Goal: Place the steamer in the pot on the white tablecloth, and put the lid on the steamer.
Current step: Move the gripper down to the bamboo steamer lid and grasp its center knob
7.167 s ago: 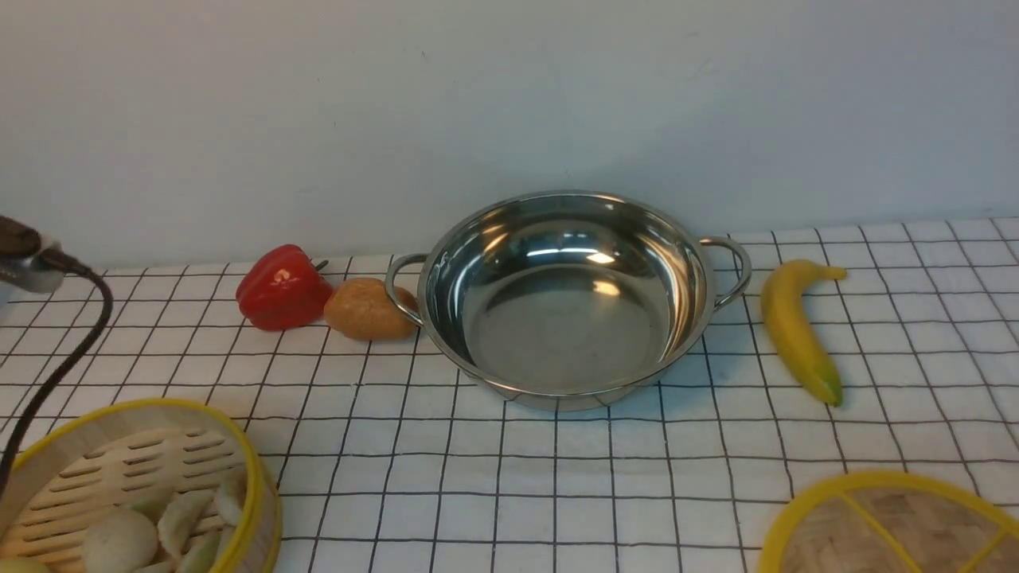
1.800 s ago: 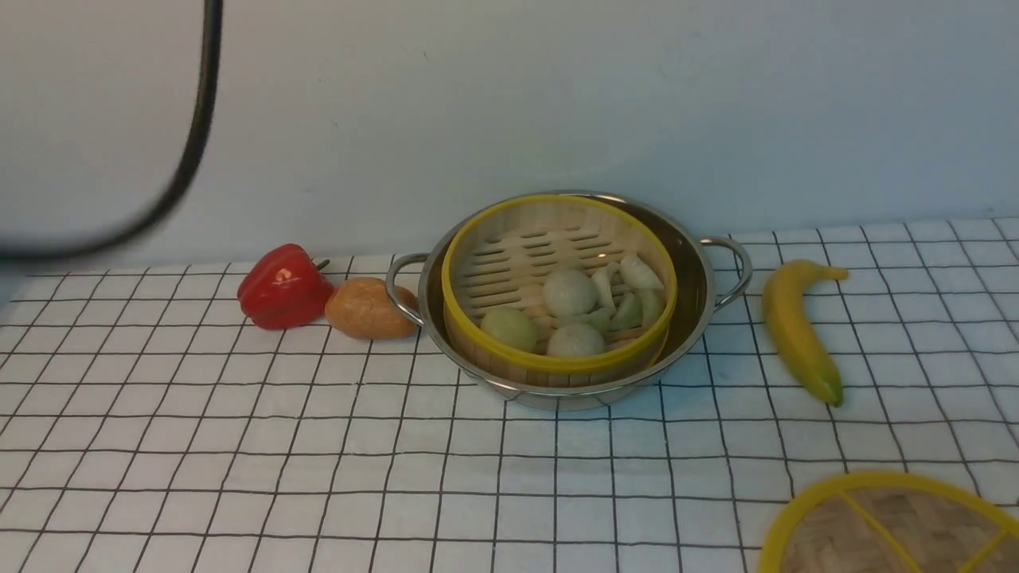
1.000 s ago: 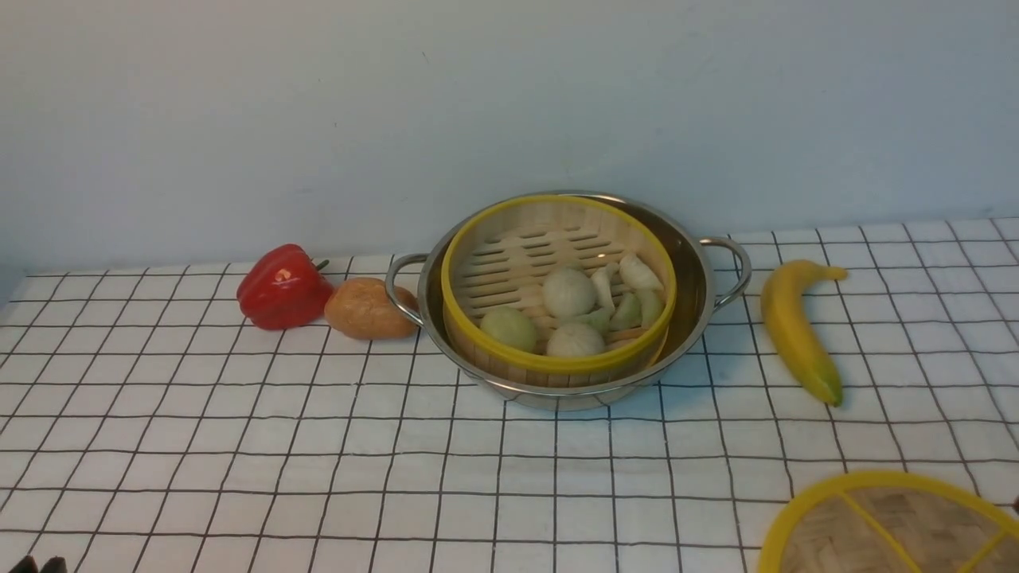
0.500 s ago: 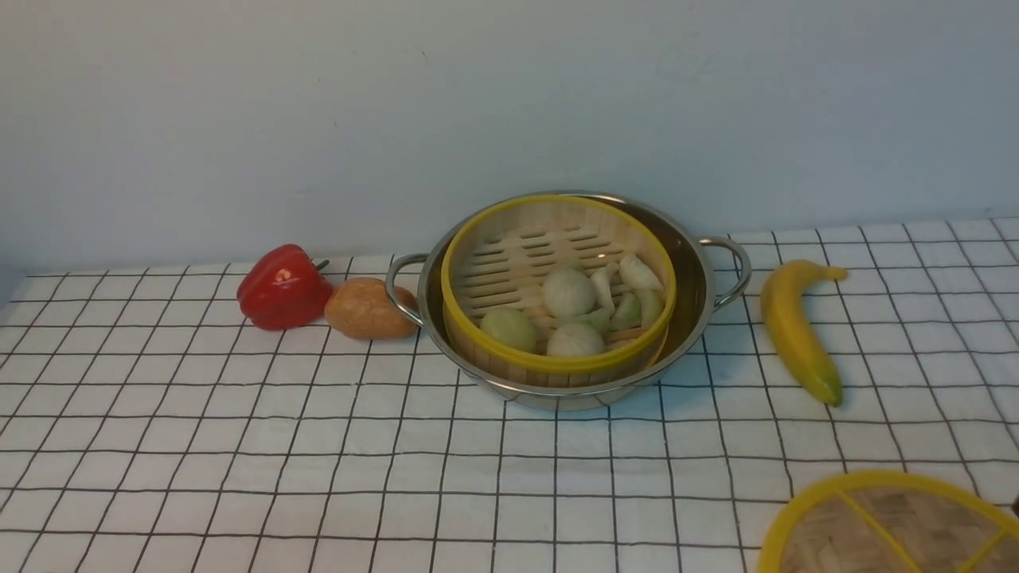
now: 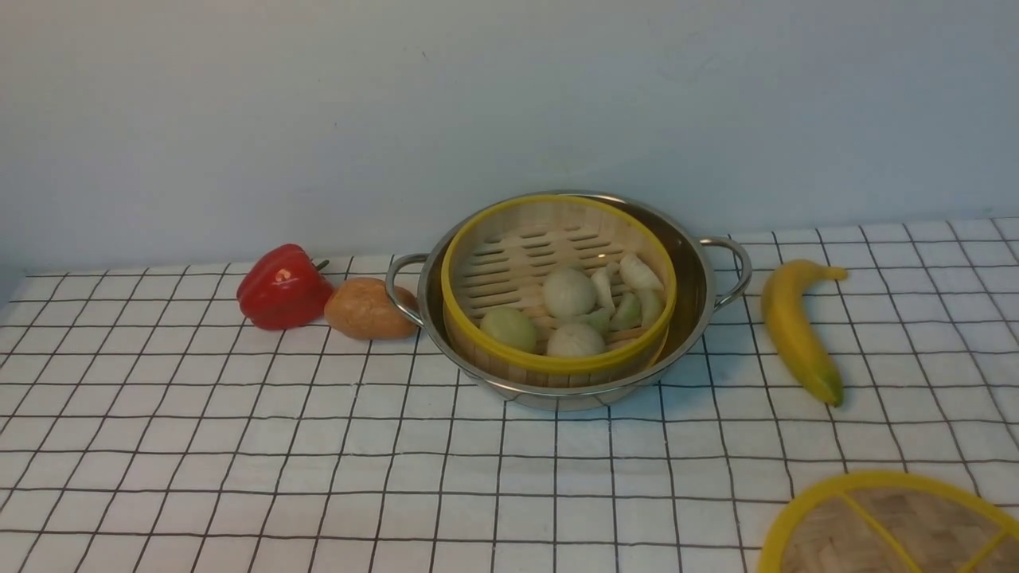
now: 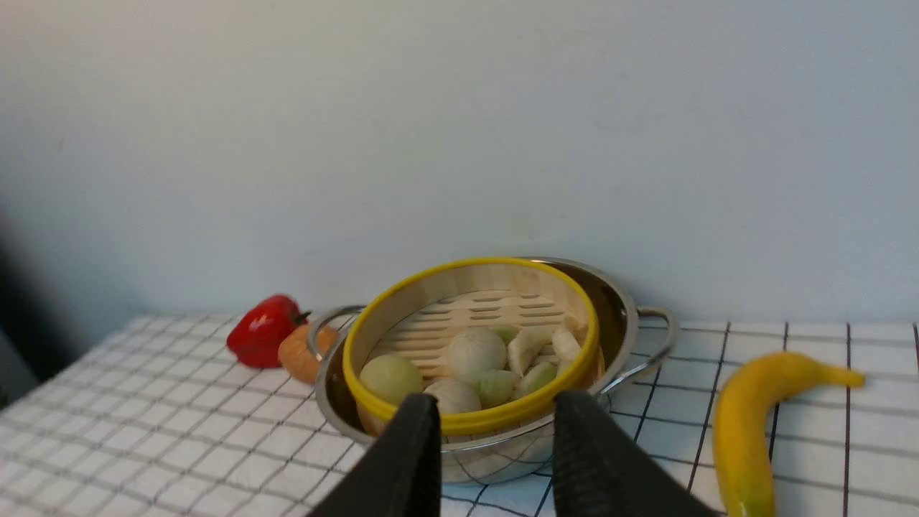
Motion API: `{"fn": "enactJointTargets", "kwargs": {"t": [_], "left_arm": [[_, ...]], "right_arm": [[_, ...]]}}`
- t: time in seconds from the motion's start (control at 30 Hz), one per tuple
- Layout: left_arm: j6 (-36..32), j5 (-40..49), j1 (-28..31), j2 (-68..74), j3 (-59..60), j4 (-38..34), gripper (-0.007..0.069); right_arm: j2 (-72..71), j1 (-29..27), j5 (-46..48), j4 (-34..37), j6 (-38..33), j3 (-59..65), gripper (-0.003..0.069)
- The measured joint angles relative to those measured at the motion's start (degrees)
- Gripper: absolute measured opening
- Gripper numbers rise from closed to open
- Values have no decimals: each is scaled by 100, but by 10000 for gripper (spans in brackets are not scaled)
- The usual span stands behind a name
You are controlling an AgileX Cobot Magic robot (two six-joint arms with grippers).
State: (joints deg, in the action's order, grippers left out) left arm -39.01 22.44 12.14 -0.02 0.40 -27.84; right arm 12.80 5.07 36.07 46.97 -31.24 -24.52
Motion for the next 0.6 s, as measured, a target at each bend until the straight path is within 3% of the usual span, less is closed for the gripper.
{"fn": "enactJointTargets", "kwargs": {"t": [0.2,0.43,0.5,0.6], "left_arm": [[0,0,0,0,0,0,144],[6,0,0,0,0,0,156],[6,0,0,0,0,0,158],[6,0,0,0,0,0,160]], "right_arm": [[110,0,776,-400,-79,-772,242],[132,0,1309,245,-68,-1241,242],[152,0,1669,145,-50,-1345,242],[507,0,3046,-772,588,-1606,242]]}}
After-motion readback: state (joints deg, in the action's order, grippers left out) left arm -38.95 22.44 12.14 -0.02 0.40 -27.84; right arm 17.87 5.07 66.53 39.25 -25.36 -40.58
